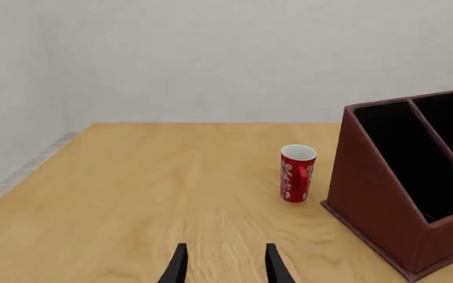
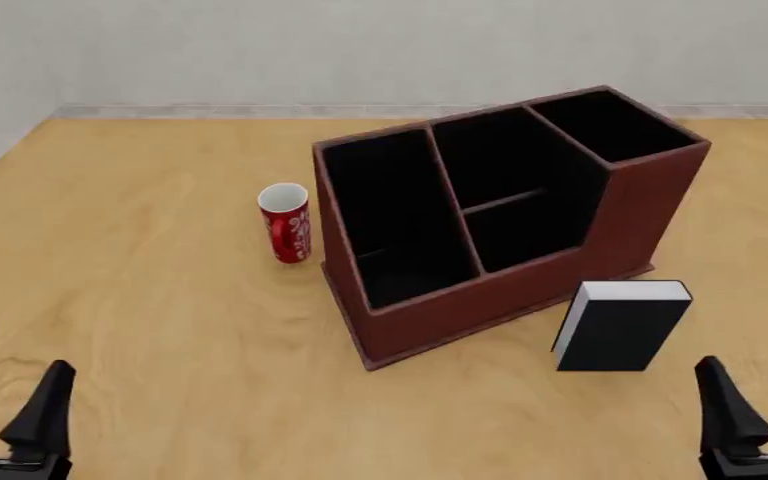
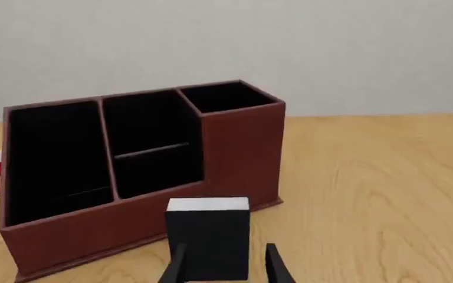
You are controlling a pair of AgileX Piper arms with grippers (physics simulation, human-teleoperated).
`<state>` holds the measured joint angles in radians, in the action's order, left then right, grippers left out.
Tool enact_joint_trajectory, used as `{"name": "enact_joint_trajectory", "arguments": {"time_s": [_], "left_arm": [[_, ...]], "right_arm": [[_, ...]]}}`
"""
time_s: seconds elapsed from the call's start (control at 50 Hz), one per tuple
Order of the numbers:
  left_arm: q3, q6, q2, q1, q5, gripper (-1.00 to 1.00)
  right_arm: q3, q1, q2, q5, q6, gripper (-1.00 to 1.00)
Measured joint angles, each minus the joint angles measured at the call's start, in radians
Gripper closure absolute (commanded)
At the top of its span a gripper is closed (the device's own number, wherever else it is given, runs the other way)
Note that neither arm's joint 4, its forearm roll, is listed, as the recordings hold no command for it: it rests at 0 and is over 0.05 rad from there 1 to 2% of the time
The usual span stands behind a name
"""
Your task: Pick up the book and place it in the left compartment of the caddy.
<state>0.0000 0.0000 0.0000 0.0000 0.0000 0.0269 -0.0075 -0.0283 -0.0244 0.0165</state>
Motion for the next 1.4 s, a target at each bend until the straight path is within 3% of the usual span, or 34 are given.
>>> {"name": "enact_joint_trajectory", "arguments": {"time_s": [0.6, 0.82, 1.02, 1.4], "left_arm": [[0.0, 0.0, 0.0, 0.0, 0.0, -1.0], [0.0, 0.0, 0.0, 0.0, 0.0, -1.0], [0.0, 0.0, 0.0, 0.0, 0.0, -1.0], [0.0, 0.0, 0.0, 0.0, 0.0, -1.0]], "right_arm": [[-0.02, 0.007, 0.019, 0.023, -0.018, -1.0], [0.026, 0.017, 0.016, -0.017, -0.04, -1.0], [0.173, 0.048, -0.042, -0.145, -0.147, -1.0], [0.353, 0.112, -0.161, -0.303, -0.324, -1.0]]}}
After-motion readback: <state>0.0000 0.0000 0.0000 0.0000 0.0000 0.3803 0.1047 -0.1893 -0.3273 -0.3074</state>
